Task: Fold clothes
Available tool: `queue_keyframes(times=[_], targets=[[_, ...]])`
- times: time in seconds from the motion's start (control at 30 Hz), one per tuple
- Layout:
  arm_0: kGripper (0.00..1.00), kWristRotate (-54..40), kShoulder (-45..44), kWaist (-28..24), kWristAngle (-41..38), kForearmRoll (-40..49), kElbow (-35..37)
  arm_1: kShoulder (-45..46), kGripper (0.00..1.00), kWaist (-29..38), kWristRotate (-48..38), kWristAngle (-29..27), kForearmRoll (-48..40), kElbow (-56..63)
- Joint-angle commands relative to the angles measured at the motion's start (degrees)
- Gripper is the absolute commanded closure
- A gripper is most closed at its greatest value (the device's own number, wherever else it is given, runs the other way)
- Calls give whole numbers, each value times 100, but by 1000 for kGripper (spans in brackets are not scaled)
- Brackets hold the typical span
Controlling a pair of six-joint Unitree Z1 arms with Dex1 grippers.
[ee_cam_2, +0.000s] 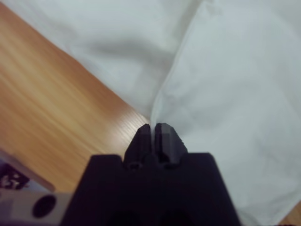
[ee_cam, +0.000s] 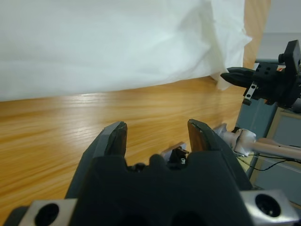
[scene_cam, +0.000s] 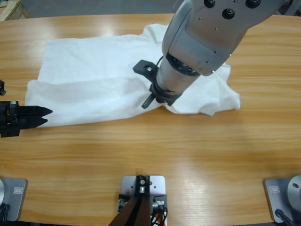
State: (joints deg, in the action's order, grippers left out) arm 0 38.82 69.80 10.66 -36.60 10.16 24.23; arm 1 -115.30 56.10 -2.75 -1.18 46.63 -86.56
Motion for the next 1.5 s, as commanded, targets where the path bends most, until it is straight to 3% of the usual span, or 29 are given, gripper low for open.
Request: queue_keyframes(times=[0.03,0.27,0.37,0.4,0.47,0.5,0.63,0.67,0.7,0.77,0.8,0.87,0.9,0.93,1.03,1.33,1.5], targets=[[1000,-379,388,336,-84,-28,268,1629,1000,-899,-124,382,-323,381],[1000,-622,1403,479,738,1216,1291,1583,1000,-1339,-234,496,-444,945],[1000,-662,1749,649,953,1512,1539,1288,993,-1339,-226,1039,-631,1019],[1000,-666,1782,649,995,1556,1543,1142,789,-1339,-226,1268,-657,1022],[1000,-694,1835,651,1127,1739,1566,992,725,-1339,-226,1600,-780,1045],[1000,-711,1877,651,1183,1832,1576,973,629,-1339,-227,1707,-854,1047],[1000,-699,2037,642,1450,1962,1701,1075,71,-1339,-273,1902,-980,1001],[1000,-692,2097,619,1564,1964,1738,1152,1,-1339,-322,1920,-979,1001],[1000,-696,2164,602,1631,1956,1759,1233,0,-1339,-345,1978,-973,1003],[1000,-694,2343,595,1795,1949,1803,1416,6,-1339,-421,1828,-952,1038],[1000,-692,2480,595,1846,1944,1835,1449,86,-1341,-531,1563,-905,1096],[1000,-718,2731,560,1858,1884,1877,1469,497,-1499,-843,981,-863,1381],[1000,-738,2835,537,1858,1856,1907,1491,769,-1595,-941,772,-849,1527],[1000,-796,2960,531,1858,1849,1954,1523,973,-1660,-992,591,-843,1602],[1000,-954,3306,438,1858,1853,2049,1546,1000,-1908,-1191,202,-842,1696],[1000,-1114,3723,480,1784,2034,2411,855,1000,-2552,-1328,14,-629,1622],[1000,-1107,3737,480,1770,2034,2436,579,1000,-3026,-1333,366,-620,1564]])
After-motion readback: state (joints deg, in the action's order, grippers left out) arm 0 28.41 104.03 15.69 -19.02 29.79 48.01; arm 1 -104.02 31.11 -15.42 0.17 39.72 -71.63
